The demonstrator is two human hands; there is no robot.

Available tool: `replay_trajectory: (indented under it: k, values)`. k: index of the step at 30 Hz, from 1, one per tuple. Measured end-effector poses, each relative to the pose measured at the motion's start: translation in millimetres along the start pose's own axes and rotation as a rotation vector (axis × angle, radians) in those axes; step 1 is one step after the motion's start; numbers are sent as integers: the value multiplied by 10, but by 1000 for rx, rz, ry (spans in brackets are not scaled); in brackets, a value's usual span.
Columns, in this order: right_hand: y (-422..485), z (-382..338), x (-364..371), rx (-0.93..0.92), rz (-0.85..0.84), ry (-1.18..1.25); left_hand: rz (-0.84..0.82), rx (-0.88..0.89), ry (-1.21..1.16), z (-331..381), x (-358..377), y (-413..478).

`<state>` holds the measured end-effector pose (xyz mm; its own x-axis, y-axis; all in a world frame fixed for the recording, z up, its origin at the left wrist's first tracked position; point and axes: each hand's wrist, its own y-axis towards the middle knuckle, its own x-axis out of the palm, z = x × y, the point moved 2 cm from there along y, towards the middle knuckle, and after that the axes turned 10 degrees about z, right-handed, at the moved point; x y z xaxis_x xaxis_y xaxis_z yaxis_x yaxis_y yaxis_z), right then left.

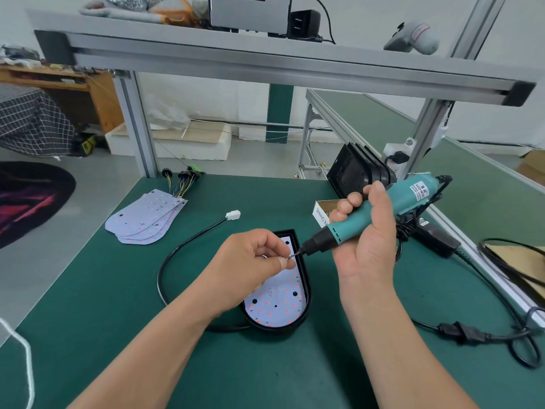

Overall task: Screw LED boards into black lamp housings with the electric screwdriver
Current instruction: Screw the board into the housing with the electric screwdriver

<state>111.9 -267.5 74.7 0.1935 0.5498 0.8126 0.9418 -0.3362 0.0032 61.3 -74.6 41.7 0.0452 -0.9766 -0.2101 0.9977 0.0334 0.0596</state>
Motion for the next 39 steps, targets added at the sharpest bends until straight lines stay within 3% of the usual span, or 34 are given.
replay_trajectory:
  k: [5,10,24,39]
  values:
    - [-12,50,-10,-55,65,-62,92,46,102,14,32,-35]
    - [13,85,-62,8,75,-43,145,61,136,27,25,-54]
    - [-40,-17,-82,78,-277,-27,-5,13,91,14,-14,-22]
    - [16,105,-137,120,-72,10,27,38,135,-30,-18,6]
